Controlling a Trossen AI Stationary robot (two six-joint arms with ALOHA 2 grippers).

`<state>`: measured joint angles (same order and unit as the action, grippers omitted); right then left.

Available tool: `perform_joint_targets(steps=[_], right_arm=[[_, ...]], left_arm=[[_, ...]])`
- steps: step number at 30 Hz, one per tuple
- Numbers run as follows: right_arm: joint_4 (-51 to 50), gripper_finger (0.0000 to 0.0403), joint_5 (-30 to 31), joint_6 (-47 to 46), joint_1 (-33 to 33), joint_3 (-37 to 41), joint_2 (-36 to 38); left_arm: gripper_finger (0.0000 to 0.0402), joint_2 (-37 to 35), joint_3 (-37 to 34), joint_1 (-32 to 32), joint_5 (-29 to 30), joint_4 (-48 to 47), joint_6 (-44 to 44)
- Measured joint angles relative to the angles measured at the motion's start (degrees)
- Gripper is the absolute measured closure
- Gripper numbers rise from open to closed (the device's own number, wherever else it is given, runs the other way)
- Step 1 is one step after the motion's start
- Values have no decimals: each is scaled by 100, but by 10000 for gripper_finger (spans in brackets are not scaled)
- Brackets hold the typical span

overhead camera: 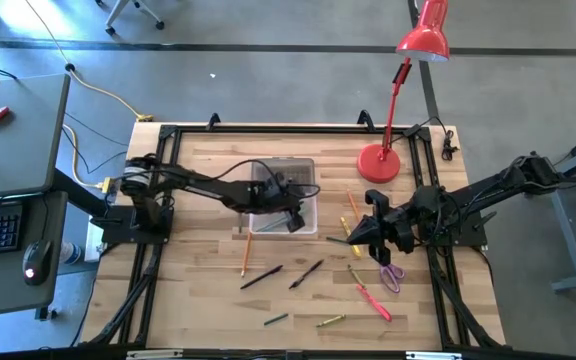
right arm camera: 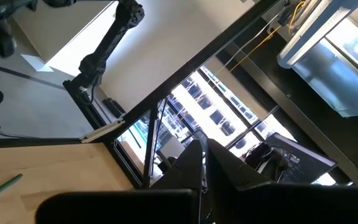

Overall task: Pick & place school supplies into a supply box
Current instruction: Put the bottom orange pencil into the supply box

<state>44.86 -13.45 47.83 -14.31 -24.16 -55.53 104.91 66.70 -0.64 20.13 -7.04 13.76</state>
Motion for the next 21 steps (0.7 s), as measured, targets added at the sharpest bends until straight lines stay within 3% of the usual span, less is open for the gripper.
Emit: perform_joint_targets(steps=[4,11,16,21], right_arm=[[2,402,2,-44,0,0,0],[-7,402,0,-44,0,0,0],[-9,402,1,-140,0,0,0],[-2,402,0,-138,0,0,0]], left_arm=[[301,-248,374,159,275,-622,7],[305,-789,500,796,1473,-1947,552],[305,-1155,504,1432,2290,-3533,1818],[305,-1413,502,2265,2709,-5448,3745]])
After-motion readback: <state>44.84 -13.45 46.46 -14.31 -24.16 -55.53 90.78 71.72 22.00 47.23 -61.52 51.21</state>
